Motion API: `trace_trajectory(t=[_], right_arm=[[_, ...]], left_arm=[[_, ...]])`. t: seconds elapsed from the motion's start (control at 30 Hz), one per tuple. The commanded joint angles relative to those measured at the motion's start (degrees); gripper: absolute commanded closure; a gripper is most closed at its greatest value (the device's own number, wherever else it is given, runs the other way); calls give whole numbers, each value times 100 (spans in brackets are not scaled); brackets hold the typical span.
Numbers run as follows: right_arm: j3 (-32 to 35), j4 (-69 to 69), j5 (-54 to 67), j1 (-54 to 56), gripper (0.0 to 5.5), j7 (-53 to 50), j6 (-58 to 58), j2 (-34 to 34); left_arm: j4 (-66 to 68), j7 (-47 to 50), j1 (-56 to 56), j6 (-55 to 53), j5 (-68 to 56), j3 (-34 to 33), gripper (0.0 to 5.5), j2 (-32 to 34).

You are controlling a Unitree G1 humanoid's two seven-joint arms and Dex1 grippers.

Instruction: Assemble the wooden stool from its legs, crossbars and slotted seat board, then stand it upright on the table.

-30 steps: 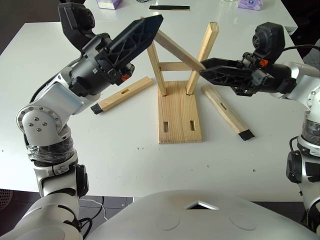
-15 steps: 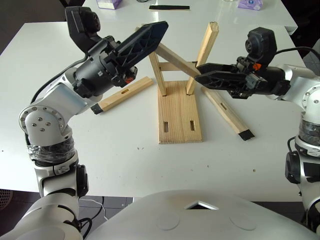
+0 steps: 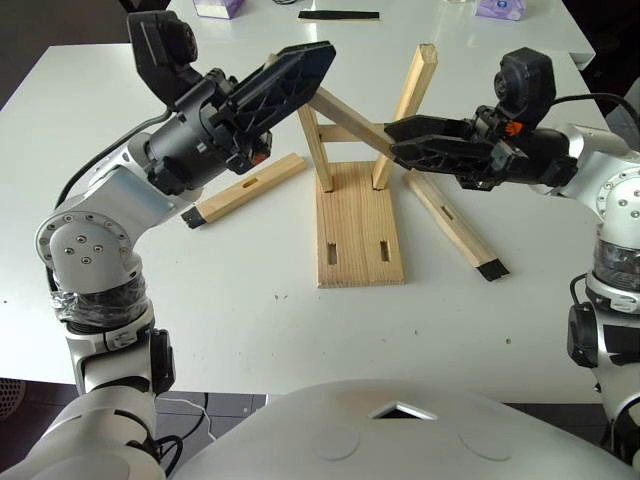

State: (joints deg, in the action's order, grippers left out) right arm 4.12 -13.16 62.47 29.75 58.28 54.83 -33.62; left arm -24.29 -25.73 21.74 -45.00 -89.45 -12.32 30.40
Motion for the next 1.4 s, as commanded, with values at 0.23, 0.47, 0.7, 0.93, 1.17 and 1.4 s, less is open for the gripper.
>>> trace_trajectory(t=[0.23,0.47,0.7,0.93,1.17,1.4], right_arm=[[54,33,-1089,-883,290,-533,-1036,268],[-240,-74,-1898,-1265,290,-976,-2051,838],[-627,103,-2581,-1366,290,-1178,-2650,1228],[-495,239,-2689,-1341,290,-1364,-2793,1358],[-427,286,-2695,-1376,290,-1432,-2848,1412],[-450,365,-2801,-1420,290,-1400,-2914,1458]], left_arm=[[422,-1843,-820,763,2868,-56,418,1470],[3069,-2223,-876,2809,5739,29,418,2196],[5273,-2301,131,3850,6846,405,418,1698],[4502,-3056,-486,3357,6731,551,418,1652],[2461,-3667,-1368,2135,5914,471,418,1783],[2046,-3707,-687,1897,5630,363,418,1685]])
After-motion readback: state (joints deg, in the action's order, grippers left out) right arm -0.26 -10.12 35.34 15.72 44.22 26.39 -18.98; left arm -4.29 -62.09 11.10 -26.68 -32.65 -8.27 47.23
